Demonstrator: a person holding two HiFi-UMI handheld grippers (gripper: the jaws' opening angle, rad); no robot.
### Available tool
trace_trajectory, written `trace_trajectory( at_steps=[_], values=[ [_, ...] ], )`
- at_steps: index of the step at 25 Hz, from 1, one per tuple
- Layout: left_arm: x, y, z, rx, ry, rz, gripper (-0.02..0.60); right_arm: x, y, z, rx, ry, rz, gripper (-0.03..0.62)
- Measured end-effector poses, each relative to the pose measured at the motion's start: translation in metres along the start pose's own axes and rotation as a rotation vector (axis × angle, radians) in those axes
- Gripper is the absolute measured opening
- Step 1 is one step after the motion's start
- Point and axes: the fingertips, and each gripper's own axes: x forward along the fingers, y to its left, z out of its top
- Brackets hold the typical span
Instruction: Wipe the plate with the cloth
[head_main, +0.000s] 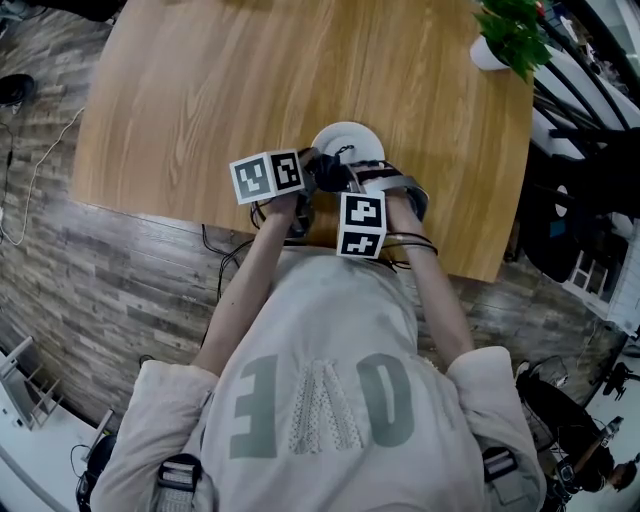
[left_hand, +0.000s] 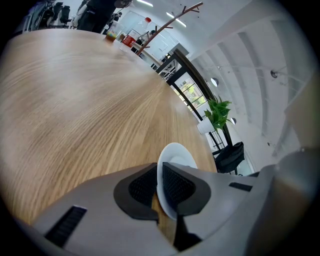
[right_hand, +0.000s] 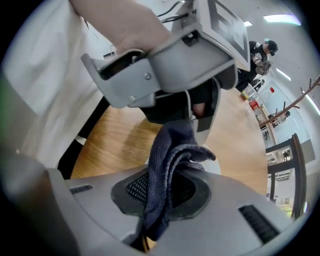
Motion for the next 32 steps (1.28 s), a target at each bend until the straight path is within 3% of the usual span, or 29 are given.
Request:
trace_trajectory(
  at_steps=[8,13,17,22,24,25,28,32],
  values=[
    [0.002,0.001,0.001,0.002,-0.003,0.006,0.041,-0.008,0.02,0.005,-0.001,-0.024,0.05,0.057],
    [0.003,-0.004,0.001,-0.001,-0.024,-0.037,0.054,-0.012,0.002,-0.005,0.088,-0.036,0.017,0.055],
    [-0.015,-0.015,0.023,-0.005,-0.139,-0.103,0.157,-0.018,-0.034,-0.015,0.125,-0.027,-0.059,0.055],
    [-0.058,-0.013,0.067,0.048,-0.323,-0.073,0.161,-0.009,-0.079,-0.002,0.153,-0.039,-0.128,0.057],
    [-0.07,-0.008,0.08,0.06,-0.379,-0.042,0.122,0.002,-0.089,0.003,0.147,-0.035,-0.142,0.057],
    [-0.074,-0.004,0.084,0.076,-0.39,-0.01,0.012,0.008,-0.092,0.004,0.137,-0.024,-0.143,0.057],
    [-0.085,0.002,0.091,0.123,-0.395,0.046,0.006,0.017,-0.09,0.007,0.103,0.013,-0.146,0.057],
    [-0.083,0.002,0.091,0.095,-0.393,0.031,0.006,0.018,-0.089,0.004,0.101,0.013,-0.152,0.057]
  ],
)
